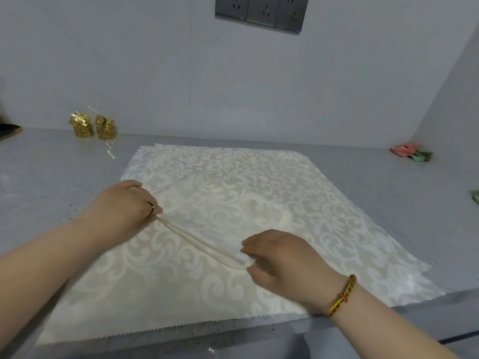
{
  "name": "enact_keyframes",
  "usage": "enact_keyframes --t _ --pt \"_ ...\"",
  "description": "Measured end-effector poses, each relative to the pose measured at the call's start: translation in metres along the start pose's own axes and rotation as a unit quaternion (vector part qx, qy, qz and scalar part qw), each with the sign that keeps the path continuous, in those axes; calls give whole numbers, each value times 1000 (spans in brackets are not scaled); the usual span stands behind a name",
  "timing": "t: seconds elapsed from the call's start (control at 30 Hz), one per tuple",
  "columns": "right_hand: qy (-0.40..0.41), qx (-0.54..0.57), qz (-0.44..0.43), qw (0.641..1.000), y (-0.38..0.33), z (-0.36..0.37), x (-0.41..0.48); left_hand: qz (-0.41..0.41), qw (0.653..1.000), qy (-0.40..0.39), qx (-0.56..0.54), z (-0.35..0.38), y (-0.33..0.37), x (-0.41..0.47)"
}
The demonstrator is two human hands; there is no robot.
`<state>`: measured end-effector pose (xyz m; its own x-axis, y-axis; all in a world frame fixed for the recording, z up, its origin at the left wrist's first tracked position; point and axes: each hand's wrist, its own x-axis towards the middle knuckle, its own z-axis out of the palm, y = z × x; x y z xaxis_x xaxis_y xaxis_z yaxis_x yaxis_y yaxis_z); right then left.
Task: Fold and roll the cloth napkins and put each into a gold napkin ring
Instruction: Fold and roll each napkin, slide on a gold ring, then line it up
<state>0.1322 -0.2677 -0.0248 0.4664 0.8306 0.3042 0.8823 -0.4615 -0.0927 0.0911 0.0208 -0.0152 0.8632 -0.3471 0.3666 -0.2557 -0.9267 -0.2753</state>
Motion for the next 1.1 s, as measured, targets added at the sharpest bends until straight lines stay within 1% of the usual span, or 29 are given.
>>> enact_keyframes --t 0.07,0.1,0.13,0.2,0.3,0.37,0.47,0.53,0.57,0.6,0.67,0.77,0.87,0.93,1.0,1.1 --pt "31 -36 -11 999 -6 10 8 -30 999 -7 -38 3 5 -1" --pt "40 -52 -8 998 -8 13 11 -31 997 -1 -67 1 11 -1" --pt "47 -58 -5 997 -10 14 13 -21 997 -2 -72 -2 19 1" --pt "60 -61 5 996 -11 18 16 -18 997 4 -74 -9 38 2" --pt "87 -61 21 994 -15 19 17 47 996 46 -60 -11 73 3" --pt "103 -59 29 992 -22 18 17 52 995 66 -52 -6 90 5" --pt "127 -51 24 990 -29 21 19 42 997 36 -60 6 97 0" --pt "113 -41 -6 993 -29 23 20 17 998 2 -58 9 90 -4" --pt "98 -39 -24 994 -27 22 20 16 998 -8 -64 4 89 -5" --pt "79 -38 -38 995 -25 20 21 -2 997 -11 -70 0 82 -6" --pt "53 -39 -49 997 -18 17 20 -20 998 14 -51 -8 67 -12" --pt "46 -61 -47 996 -9 13 20 -42 994 23 -93 -18 39 -33" --pt "51 -60 -48 996 -8 15 22 -53 997 20 -58 -9 16 -62" --pt "45 -38 -56 997 -10 18 24 -46 997 25 -51 -8 18 -70" --pt "31 -21 -59 998 -12 19 26 -25 996 68 -48 -10 22 -71" --pt "19 9 -56 998 -11 19 24 -30 992 92 -78 -13 30 -70"
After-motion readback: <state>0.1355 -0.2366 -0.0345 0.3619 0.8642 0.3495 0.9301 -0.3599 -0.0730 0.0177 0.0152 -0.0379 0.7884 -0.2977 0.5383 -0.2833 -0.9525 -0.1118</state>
